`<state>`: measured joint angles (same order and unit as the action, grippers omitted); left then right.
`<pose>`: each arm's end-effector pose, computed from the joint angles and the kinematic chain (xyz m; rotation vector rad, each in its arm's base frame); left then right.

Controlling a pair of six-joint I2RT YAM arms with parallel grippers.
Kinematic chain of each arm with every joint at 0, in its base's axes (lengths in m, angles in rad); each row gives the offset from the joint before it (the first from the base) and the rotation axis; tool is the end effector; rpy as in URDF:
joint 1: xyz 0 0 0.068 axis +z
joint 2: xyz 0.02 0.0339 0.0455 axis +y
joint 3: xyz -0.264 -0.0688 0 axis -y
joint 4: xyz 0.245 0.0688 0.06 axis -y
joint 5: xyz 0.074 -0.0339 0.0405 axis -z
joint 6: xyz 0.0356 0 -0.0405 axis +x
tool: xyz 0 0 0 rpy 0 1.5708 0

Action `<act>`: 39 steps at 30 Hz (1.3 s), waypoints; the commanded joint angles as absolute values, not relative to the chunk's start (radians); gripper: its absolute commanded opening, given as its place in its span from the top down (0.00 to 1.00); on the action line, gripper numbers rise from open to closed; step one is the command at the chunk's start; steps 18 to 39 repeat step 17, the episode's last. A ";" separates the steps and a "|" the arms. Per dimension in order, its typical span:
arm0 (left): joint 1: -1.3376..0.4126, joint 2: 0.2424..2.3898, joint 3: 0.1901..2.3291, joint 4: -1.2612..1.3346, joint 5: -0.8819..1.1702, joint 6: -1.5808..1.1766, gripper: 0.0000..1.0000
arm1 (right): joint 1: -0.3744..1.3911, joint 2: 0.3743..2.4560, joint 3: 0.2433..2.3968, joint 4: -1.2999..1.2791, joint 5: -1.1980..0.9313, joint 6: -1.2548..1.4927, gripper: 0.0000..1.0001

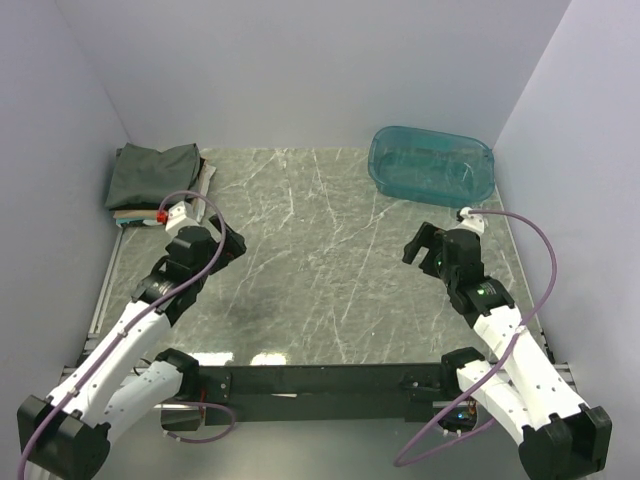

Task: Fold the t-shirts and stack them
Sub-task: Reset both grippers

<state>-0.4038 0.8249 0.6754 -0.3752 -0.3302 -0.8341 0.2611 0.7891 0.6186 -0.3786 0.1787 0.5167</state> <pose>0.1749 -0.0622 0.2763 -0.6397 1.9905 -0.4138 0.1742 0.0400 0.2615 0.3757 2.0888 0.2747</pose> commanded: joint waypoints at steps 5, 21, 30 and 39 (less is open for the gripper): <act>-0.408 0.835 0.726 -0.385 -0.380 -0.848 0.01 | 0.258 0.769 0.583 -0.288 0.138 0.508 0.01; -0.408 0.802 0.721 -0.379 -0.410 -0.847 0.00 | 0.258 0.706 0.549 -0.232 0.155 0.502 0.00; -0.408 0.802 0.721 -0.379 -0.410 -0.847 0.00 | 0.258 0.706 0.549 -0.232 0.155 0.502 0.00; -0.408 0.802 0.721 -0.379 -0.410 -0.847 0.00 | 0.258 0.706 0.549 -0.232 0.155 0.502 0.00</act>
